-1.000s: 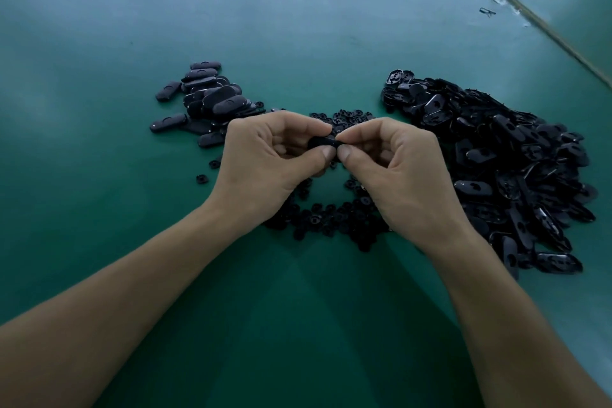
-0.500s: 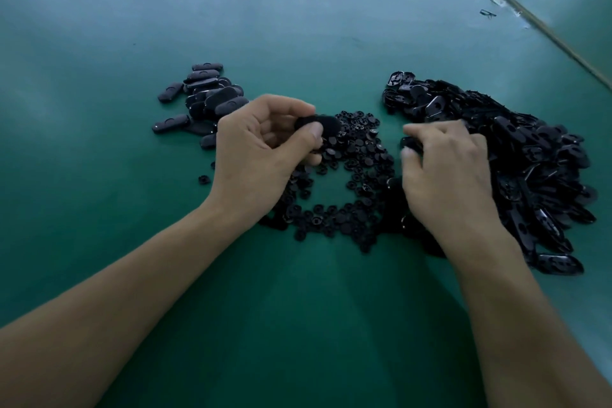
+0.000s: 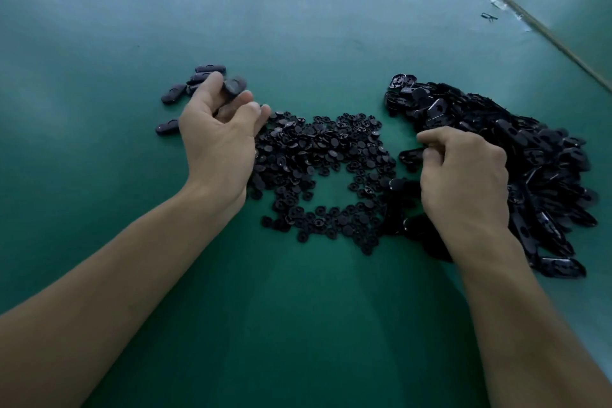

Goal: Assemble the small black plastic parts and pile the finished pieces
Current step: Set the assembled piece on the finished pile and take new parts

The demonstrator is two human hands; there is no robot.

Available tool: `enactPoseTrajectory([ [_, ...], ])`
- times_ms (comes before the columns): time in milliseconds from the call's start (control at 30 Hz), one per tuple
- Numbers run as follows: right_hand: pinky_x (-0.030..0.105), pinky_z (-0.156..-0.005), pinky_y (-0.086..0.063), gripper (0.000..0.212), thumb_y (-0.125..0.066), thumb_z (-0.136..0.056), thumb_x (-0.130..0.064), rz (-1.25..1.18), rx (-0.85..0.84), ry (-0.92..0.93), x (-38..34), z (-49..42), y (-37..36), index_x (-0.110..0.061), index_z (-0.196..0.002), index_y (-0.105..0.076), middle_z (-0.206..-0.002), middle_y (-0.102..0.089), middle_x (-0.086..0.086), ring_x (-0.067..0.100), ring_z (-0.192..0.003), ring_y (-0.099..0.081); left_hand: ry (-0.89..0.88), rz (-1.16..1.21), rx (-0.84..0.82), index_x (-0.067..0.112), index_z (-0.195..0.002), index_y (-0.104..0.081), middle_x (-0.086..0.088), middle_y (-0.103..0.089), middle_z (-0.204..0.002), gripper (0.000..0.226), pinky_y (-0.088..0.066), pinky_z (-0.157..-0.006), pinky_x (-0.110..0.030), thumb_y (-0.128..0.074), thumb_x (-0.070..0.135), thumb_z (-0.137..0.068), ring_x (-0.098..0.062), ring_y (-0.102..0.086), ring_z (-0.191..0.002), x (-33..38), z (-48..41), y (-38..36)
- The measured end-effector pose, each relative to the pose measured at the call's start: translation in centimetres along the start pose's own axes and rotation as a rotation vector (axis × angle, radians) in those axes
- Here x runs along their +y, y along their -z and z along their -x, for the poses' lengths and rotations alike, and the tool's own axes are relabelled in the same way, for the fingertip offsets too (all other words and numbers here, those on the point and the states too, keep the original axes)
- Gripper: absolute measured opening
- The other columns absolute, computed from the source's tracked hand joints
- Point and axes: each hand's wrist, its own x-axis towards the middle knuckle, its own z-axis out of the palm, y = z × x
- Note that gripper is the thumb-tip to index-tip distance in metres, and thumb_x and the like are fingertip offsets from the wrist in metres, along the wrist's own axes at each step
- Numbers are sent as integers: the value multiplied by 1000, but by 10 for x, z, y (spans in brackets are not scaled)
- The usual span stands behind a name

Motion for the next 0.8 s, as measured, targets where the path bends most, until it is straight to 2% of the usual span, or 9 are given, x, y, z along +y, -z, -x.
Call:
enactPoseTrajectory([
  [100, 42, -96, -52, 31, -51, -101, -6, -61, 112, 28, 0, -2, 0, -17, -125, -68, -108, -73, 10, 31, -101, -65, 3, -107, -33, -13, -133, -43, -2, -50, -103, 47, -53, -103, -38, -61, -10, -90, -7, -55, -97, -2, -4, 5],
  [133, 37, -97, -50, 32, -51, -101, -6, -88, 134, 50, -1, -2, 0, -18, -126, -67, -108, -72, 8, 29, -101, -65, -7, -143, -30, -11, -139, -40, 0, -51, -105, 55, -52, -104, -39, -62, -9, -90, -6, -55, -99, -2, -4, 6],
  [233, 24, -90, -50, 31, -55, -99, -7, -243, 148, 120, -7, -1, -1, -19, -126, -66, -92, -67, -4, 12, -86, -64, -85, -195, 13, 9, -155, -32, 9, -49, -130, 75, -56, -92, -28, -65, -6, -90, -4, -60, -114, -1, -3, 6],
  [300, 17, -81, -53, 29, -62, -96, -10, -423, 105, 124, -10, 1, -4, -21, -122, -68, -85, -64, -16, 1, -76, -64, -157, -221, -3, 17, -140, -49, 11, -57, -120, 57, -58, -87, -27, -65, -2, -89, -4, -66, -103, 0, 0, 5],
  [367, 23, -75, -58, 23, -67, -93, -10, -646, -14, 78, -14, 3, -7, -24, -111, -71, -85, -68, -14, 4, -75, -68, -201, -217, -98, 16, -113, -65, 6, -66, -96, 28, -61, -78, -31, -65, 1, -89, -8, -70, -80, 1, 7, 3],
  [433, 24, -70, -57, 21, -70, -90, -4, -867, -147, 49, -20, 5, -9, -23, -97, -71, -84, -73, -4, 11, -73, -71, -231, -221, -247, 16, -98, -69, 4, -69, -85, 15, -61, -67, -29, -66, 3, -91, -12, -71, -75, 3, 19, -2],
  [500, 20, -67, -54, 20, -70, -89, 0, -1061, -254, 29, -25, 8, -11, -20, -92, -69, -79, -74, 0, 12, -70, -72, -225, -250, -379, 17, -97, -71, 3, -73, -85, 11, -61, -63, -27, -69, 10, -90, -14, -72, -77, 4, 32, -8],
  [600, 19, -66, -53, 12, -71, -86, -6, -1244, -342, -5, -29, 11, -13, -16, -90, -67, -76, -74, 1, 12, -69, -71, -188, -307, -483, 16, -98, -73, 0, -77, -85, 11, -62, -64, -31, -72, 11, -88, -18, -75, -76, 0, 45, -13],
  [800, 21, -67, -54, 9, -73, -89, -7, -1181, -294, 24, -30, 12, -17, -14, -89, -68, -76, -74, 1, 12, -70, -70, -147, -237, -474, 14, -103, -72, -7, -77, -83, 20, -60, -63, -28, -71, 0, -89, -20, -75, -73, -3, 46, -13],
])
